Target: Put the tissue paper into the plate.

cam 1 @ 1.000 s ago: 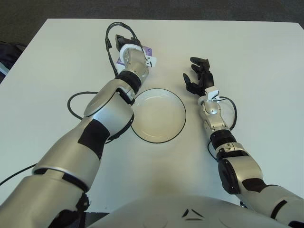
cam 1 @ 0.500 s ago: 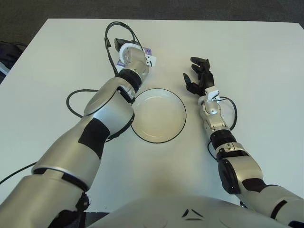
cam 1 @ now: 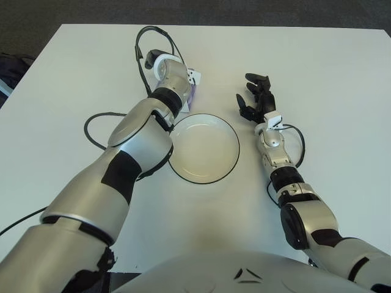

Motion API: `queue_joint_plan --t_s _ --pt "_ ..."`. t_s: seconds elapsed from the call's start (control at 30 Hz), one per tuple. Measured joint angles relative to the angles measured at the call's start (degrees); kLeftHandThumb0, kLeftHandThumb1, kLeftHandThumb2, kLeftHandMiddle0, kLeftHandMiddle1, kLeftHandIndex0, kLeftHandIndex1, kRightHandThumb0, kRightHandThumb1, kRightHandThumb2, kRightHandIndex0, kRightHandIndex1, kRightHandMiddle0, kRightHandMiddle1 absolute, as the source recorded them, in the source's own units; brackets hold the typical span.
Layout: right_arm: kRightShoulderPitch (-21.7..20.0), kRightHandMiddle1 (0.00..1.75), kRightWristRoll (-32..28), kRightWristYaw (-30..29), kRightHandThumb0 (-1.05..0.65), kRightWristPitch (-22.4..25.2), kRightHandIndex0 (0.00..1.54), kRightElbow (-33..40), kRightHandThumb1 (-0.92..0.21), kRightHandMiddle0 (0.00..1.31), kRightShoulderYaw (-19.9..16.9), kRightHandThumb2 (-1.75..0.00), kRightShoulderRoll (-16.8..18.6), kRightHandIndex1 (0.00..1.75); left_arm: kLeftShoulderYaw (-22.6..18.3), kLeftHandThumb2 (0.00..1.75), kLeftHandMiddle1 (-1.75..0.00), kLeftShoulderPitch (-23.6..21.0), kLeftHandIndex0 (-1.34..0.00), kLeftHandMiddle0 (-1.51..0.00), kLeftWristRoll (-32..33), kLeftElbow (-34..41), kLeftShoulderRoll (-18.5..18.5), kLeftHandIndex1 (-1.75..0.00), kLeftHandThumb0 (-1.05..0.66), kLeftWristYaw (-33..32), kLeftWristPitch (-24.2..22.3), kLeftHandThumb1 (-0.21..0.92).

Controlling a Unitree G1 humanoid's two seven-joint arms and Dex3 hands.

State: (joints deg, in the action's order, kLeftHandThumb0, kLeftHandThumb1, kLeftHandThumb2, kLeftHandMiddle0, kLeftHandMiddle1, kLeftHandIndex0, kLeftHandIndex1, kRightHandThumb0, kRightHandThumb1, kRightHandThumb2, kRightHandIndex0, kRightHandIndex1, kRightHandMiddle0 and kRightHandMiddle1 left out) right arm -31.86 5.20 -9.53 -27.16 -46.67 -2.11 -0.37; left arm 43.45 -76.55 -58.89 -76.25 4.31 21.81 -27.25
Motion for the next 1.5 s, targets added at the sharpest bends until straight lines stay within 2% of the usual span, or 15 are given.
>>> queue_joint_plan --t_s 0.13,0.37,0.7,0.93,1.5 --pt "0.0 0.99 0.0 0.02 -0.53 -0.01 0.38 0.0 -0.7 0.0 -0.03 -0.66 -0.02 0.68 -0.06 1.22 -1.72 0.23 -1.06 -1.16 0.28 -0.25 -0.04 -1.75 -1.05 -0.22 0.19 0.92" --pt "0.05 0.98 0.0 0.06 -0.51 -0.02 0.37 0.0 -0.71 0.0 -0.06 -0.66 -0.12 0.68 -0.09 1.19 -1.74 0.92 -1.14 -1.31 0.65 -0.57 0.05 -1.75 -1.05 -0.66 1.2 0.92" --pt "0.27 0.97 -0.05 1.03 -0.47 -0.18 0.36 0.01 -0.7 0.0 -0.39 -0.67 -0.33 0.69 0.12 1.16 -1.75 1.96 -1.13 -1.32 0.68 -0.48 0.08 -1.75 -1.05 -1.15 2.48 0.92" --pt "0.51 0.96 -0.22 1.8 -0.43 -0.31 0.34 0.16 -0.65 0.0 -0.56 -0.76 -0.42 0.73 0.08 1.13 -1.75 2.75 -1.13 -1.32 0.69 -0.21 0.23 -1.75 -1.05 -2.49 2.46 0.92" --pt "1.57 0.96 -0.26 2.88 -0.41 -0.28 0.35 1.38 -0.66 0.0 -0.78 -0.78 -0.52 0.75 -2.97 1.14 -1.75 4.7 -1.03 -1.31 2.58 0.03 1.55 -1.75 -1.05 -6.53 2.38 0.92"
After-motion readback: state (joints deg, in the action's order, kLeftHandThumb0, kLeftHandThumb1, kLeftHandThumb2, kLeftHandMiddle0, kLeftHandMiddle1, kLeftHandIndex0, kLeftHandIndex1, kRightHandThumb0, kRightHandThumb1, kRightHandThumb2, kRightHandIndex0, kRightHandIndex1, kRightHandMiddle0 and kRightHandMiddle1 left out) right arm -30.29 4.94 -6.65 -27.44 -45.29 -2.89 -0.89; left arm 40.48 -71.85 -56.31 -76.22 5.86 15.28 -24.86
